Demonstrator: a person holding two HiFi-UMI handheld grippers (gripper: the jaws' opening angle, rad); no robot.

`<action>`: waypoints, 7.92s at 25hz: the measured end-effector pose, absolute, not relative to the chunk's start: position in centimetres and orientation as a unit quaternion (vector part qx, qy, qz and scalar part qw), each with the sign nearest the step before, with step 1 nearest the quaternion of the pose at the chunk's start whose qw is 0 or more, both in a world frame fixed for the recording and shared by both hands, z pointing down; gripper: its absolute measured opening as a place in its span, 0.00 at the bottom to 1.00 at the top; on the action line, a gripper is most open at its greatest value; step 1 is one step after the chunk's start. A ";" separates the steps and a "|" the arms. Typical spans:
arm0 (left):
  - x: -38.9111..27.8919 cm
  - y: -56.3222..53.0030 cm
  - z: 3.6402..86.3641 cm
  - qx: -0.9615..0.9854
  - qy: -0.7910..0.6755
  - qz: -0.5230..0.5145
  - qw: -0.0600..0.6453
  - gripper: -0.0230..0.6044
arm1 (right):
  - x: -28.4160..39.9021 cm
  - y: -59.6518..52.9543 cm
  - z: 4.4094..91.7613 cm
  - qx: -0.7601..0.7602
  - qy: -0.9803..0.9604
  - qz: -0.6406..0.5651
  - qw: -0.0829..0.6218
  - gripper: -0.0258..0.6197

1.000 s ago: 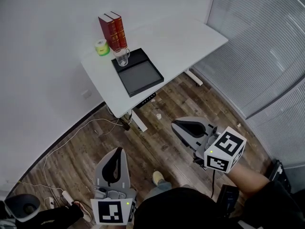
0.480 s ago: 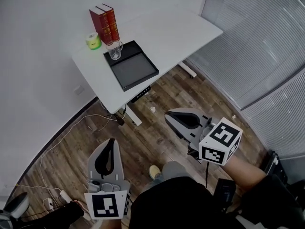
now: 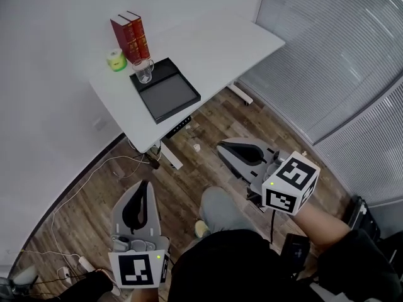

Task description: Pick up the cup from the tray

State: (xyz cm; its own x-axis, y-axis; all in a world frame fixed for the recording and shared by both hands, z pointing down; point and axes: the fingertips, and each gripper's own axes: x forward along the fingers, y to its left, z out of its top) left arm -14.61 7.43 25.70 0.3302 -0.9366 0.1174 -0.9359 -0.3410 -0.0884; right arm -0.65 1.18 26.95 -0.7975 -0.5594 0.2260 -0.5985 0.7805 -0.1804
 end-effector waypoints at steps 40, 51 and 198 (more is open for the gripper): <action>-16.5 -22.2 27.0 -0.788 0.608 -0.095 -0.011 0.04 | -4.0 -30.2 29.9 0.245 -0.954 0.145 0.088 0.05; -19.7 -31.3 26.8 -0.762 0.641 -0.090 -0.031 0.04 | -7.1 -39.5 30.8 0.213 -0.958 0.158 0.108 0.05; -32.4 -44.9 43.1 -0.723 0.649 -0.144 -0.187 0.04 | -21.9 -50.4 50.2 0.175 -0.931 0.120 0.297 0.12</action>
